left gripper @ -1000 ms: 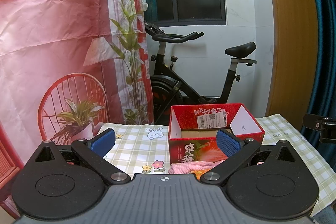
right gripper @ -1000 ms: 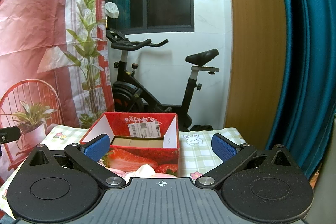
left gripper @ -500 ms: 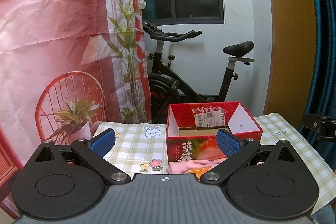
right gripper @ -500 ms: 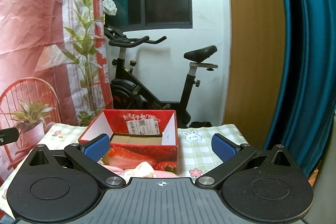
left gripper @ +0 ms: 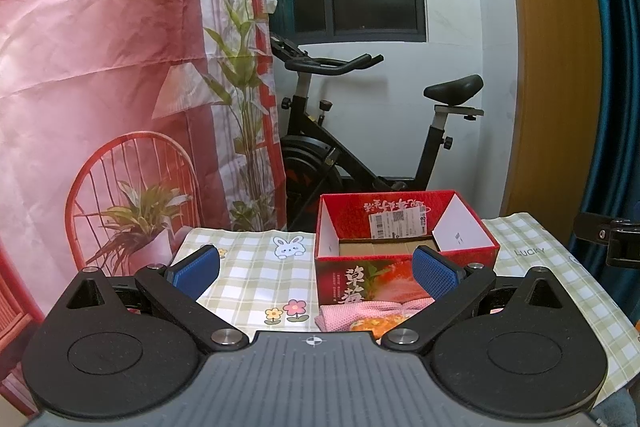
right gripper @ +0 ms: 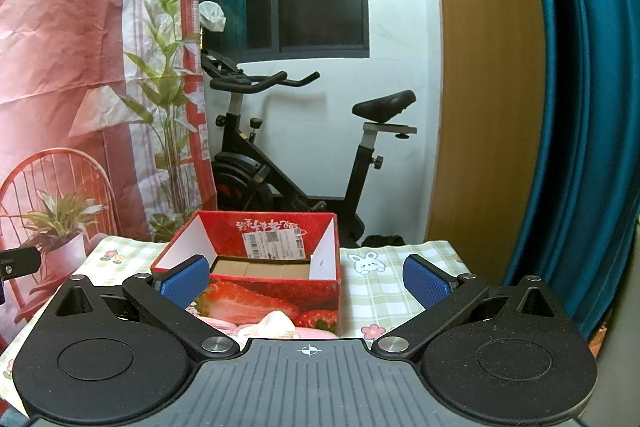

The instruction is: Organize soft objects

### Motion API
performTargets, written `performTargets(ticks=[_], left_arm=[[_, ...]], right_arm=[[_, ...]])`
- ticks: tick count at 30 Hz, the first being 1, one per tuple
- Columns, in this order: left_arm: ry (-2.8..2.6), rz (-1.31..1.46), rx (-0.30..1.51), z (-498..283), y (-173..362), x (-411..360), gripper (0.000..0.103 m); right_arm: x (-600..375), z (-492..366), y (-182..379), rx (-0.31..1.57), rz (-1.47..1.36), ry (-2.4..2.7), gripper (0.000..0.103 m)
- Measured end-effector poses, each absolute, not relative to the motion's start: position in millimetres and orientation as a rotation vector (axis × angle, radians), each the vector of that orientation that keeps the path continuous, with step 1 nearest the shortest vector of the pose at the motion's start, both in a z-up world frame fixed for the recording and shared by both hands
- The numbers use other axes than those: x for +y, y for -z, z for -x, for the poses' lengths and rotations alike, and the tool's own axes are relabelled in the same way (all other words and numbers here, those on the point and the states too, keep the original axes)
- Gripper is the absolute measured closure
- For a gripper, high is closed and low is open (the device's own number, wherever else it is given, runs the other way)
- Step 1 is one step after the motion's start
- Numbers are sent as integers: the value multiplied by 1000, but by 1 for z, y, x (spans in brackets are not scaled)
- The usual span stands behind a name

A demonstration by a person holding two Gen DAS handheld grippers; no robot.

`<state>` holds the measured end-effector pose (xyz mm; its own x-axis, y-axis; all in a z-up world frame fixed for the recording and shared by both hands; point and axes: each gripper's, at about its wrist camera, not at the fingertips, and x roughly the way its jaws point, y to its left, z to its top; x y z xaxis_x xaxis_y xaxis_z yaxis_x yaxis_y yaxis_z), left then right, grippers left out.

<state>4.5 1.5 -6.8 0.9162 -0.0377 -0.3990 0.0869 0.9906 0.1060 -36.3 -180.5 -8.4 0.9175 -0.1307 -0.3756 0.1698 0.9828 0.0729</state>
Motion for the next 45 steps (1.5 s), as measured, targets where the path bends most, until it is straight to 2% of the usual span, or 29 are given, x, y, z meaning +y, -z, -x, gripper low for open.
performTargets(ticks=[37,45], left_arm=[[68,-110,407,-8,16,5,0],[96,-39,389,-16,33,15,0]], right_arm=[[-182,39,16,356,-94,129,0],[-181,35,35,280,-101,66,0]])
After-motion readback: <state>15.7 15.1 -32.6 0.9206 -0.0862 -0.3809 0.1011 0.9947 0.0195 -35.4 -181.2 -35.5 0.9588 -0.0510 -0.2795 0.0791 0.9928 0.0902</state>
